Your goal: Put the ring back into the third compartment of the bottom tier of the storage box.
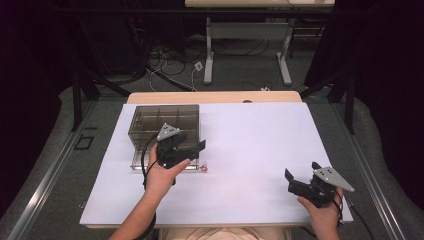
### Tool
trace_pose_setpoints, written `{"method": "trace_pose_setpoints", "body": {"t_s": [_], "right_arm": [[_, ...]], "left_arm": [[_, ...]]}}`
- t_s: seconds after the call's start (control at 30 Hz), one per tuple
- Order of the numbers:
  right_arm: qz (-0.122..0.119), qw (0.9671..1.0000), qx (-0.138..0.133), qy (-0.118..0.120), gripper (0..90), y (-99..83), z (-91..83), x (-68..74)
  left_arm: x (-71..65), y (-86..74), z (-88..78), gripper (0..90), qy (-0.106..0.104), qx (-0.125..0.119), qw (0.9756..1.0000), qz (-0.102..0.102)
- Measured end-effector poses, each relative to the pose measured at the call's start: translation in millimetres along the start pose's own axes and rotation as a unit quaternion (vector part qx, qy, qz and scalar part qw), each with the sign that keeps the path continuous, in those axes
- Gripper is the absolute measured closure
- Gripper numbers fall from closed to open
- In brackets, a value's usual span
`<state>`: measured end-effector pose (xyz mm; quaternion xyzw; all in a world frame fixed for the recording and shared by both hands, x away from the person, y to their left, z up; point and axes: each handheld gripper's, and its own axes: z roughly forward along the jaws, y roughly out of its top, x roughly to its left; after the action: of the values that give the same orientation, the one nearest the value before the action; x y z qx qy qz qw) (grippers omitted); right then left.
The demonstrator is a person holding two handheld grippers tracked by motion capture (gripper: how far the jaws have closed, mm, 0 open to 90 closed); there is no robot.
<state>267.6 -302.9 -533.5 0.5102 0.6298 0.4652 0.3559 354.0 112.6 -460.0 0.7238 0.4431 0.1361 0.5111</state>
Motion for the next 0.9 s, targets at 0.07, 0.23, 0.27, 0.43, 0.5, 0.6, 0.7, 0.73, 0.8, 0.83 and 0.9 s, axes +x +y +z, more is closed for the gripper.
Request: {"method": "trace_pose_setpoints", "body": {"t_s": [0.07,0.23,0.27,0.43,0.5,0.6,0.7,0.73,0.8,0.83,0.9], "right_arm": [[0.003,0.9999,-0.01,-0.005,3.3,-0.6,1.6,0.6],[0.003,1.0,-0.002,-0.002,3.9,-0.5,1.0,-0.7],[0.003,1.0,-0.002,-0.002,3.9,-0.5,1.0,-0.7],[0.002,1.0,0.006,0.0,4.0,-0.8,0.8,-2.3],[0.008,0.9999,0.009,0.002,4.1,-1.1,0.9,-2.0],[0.011,0.9999,0.009,0.002,4.4,-1.6,1.5,-2.1],[0.007,0.9999,0.007,0.001,4.9,-2.0,2.2,-2.3],[0.007,0.9999,0.007,0.001,4.9,-2.0,2.2,-2.3],[0.002,0.9999,0.013,0.0,5.1,-1.9,1.7,-2.4],[0.002,0.9999,0.014,0.002,5.1,-2.0,1.9,-2.3],[0.003,1.0,0.009,0.002,5.4,-2.6,3.0,-1.8]], "left_arm": [[-1.9,0.1,0.9,25.4,0.0,0.008,1.0,-0.004],[-6.3,-1.8,6.2,31.4,0.0,0.028,0.9994,-0.018],[-7.0,-2.5,7.9,31.4,-0.002,0.031,0.9993,-0.021],[-8.6,-4.9,14.6,34.0,-0.007,0.058,0.9976,-0.039],[-8.4,-5.7,17.4,36.0,-0.004,0.076,0.9959,-0.049],[-9.0,-7.6,21.9,40.3,-0.007,0.102,0.9928,-0.063],[-9.4,-8.6,24.2,42.7,-0.002,0.117,0.9911,-0.064],[-9.3,-8.8,24.7,42.7,0.002,0.121,0.9905,-0.065],[-8.7,-9.4,25.8,44.9,0.007,0.129,0.9893,-0.067],[-7.9,-9.7,26.4,45.1,0.008,0.134,0.9885,-0.069],[-6.3,-11.1,29.3,47.9,0.012,0.148,0.986,-0.075]]}}
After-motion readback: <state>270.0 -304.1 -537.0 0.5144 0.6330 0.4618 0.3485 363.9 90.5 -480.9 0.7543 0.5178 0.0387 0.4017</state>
